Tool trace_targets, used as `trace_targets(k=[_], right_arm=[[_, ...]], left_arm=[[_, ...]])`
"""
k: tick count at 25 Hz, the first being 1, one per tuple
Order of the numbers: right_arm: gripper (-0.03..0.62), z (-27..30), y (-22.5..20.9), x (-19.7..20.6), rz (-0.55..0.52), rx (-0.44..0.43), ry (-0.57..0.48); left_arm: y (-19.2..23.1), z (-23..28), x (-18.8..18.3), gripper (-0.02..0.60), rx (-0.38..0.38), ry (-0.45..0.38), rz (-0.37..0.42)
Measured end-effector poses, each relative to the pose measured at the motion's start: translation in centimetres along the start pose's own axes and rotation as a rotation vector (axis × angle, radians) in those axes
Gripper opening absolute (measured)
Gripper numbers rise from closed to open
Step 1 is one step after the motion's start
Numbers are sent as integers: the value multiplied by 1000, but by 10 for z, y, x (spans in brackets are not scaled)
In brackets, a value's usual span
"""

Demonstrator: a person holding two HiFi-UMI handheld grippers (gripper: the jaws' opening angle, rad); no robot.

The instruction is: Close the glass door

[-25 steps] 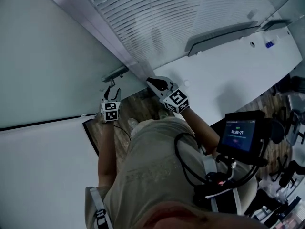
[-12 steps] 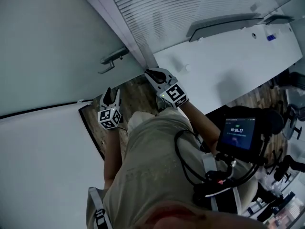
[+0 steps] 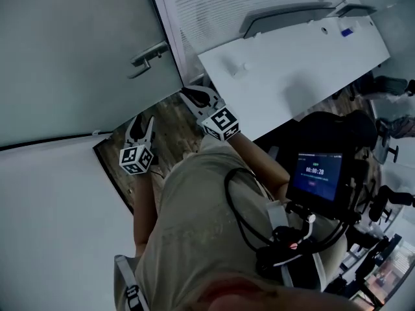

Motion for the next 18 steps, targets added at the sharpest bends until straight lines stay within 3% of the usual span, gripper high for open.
trace_targets(k=[7,14,18], right_arm=[[18,1,-6,-7,11,21,-14],[21,-65,105,74,19,25,-2],[32,-77,99,72,29,26,-7]], left_arm=[[0,9,0,229,37,10,17],[-34,-127,77,229,45,13,2],[-41,-117,85,229,59,38,9]])
Point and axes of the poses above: the fingertips, and each gripper's own axes: z forward along the fingers, y to its left, x out of its underside, the point moved 3 cm from there along -z, backward along the fingers, and after that the axes turned 15 degrees about z, right-handed, at the moved point
